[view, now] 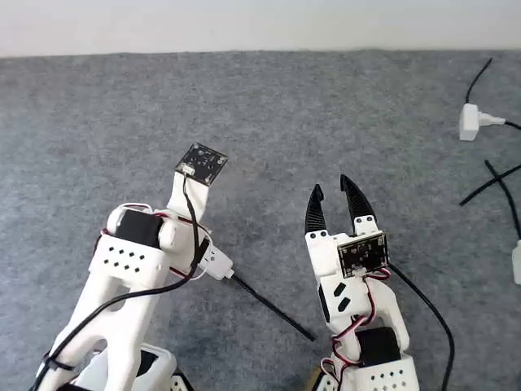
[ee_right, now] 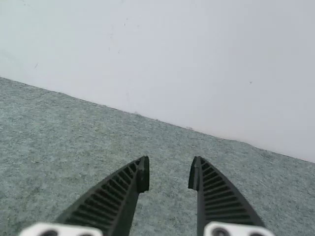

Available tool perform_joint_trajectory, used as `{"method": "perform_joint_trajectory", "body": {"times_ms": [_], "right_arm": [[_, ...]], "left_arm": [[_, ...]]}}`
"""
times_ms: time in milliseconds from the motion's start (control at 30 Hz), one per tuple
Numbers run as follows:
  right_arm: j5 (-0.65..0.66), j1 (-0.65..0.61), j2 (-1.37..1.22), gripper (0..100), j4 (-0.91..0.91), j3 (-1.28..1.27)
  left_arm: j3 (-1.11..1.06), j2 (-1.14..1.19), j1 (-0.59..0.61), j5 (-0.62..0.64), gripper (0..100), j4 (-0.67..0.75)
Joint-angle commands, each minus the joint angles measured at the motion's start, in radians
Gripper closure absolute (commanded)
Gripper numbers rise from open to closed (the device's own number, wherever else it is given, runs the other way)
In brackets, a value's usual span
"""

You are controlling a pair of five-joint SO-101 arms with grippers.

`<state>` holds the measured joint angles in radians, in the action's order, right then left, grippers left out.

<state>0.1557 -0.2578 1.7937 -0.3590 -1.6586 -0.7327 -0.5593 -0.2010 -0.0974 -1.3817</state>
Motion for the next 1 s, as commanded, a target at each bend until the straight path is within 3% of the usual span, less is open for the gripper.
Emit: {"method": "perform_joint_trajectory", "body": {"times_ms": [0, 233, 967], "right_arm": [[0.017, -0.004, 0.01, 83.7, 0.025, -0.014], [0.017, -0.004, 0.01, 83.7, 0.025, -0.015], [0.017, -0.004, 0.01, 83.7, 0.025, -0.015]], "left_arm": [[0.01, -0.006, -0.051, -0.003, 99, -0.002], [0.059, -0.008, -0.133, 0.091, 99, -0.066], [-0.018, -0.008, -0.126, 0.086, 99, -0.015]]}}
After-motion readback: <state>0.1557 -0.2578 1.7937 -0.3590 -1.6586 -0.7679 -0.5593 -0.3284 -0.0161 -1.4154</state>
